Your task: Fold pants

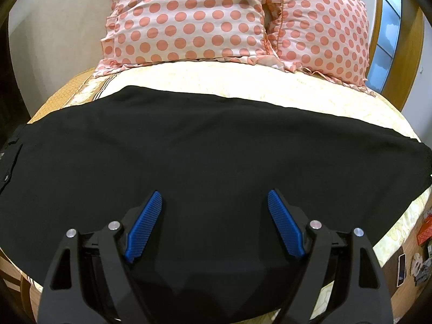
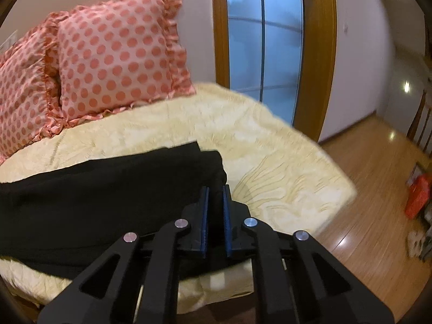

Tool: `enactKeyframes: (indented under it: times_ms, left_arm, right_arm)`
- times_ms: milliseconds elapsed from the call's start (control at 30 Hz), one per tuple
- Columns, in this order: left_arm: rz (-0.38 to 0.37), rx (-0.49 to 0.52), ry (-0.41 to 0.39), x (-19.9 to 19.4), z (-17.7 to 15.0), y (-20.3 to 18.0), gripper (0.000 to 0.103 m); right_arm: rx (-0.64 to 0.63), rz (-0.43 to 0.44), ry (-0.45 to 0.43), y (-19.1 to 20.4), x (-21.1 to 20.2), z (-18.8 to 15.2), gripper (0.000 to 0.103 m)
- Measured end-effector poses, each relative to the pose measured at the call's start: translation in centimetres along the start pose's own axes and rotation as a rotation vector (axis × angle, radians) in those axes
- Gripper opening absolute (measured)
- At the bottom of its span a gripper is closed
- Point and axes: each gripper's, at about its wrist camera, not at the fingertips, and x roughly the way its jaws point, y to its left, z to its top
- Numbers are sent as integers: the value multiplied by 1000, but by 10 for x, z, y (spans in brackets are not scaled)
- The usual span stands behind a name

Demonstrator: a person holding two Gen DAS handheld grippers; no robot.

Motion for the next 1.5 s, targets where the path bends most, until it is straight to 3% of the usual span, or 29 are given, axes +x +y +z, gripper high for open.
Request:
enactKeyframes:
  times_ms: [100,233,267,333,433,500,600,767,800,867,900,1167,1267,1367,1400,1467,1500]
  left_arm:
    - [-5,-3,-3,-1,-1,1,81]
    - [-14,-7,-9,-3,-5,2,81]
    - [-13,-5,-8,-3,-5,2,81]
    - [-14,-3,-8,-5,-6,3,81]
    - [-18,-8,-10,-5,-5,2,81]
    - [-20,-11,-10,-5,-5,2,81]
    - [-19,-9,-9,-5,-5,2,81]
    - [-23,-9,-9,-6,-5,1,81]
    - [-25,-8,-10,-7,-5,1,81]
    - [-24,-7,-9,-6,-5,0,81]
    - [-23,-6,-8,-6,-5,0,81]
    - [-45,-23,-36,-6,2,-5,81]
    - [-52,-30,-26,-3,1,-6,81]
    - [-52,-24,-18,-1,0,-7,81]
    - [-51,-20,-18,-1,0,-7,81]
    - [-52,-16,-20,-2,0,-6,81]
    - [-55,-18,-23,-3,0,-5,81]
  right_arm:
    - [-8,-22,9,-2,-13,-5,10]
    - [-35,-49,113,-4,3,-24,12]
    - [-38,-56,104,-4,1,-25,16]
    - [-38,-78,115,-4,-3,-20,37]
    - [-41,-94,28,-5,-18,-5,44]
    - [-24,-45,-21,-3,-21,10,45]
    - [-40,90,-8,16,2,35,50]
    - [-90,161,171,47,74,55,49]
    - [-95,170,200,51,82,54,49]
    - [-135,170,225,58,89,47,14]
    - [-158,168,222,61,88,45,4]
    - [-303,59,-104,83,34,74,4]
    - [-369,2,-57,93,56,70,4]
    - [-398,-23,94,94,93,53,5]
    - [-403,-44,114,94,98,52,8]
    - [-378,-91,121,88,95,53,27]
    - [-323,-134,79,77,84,59,51]
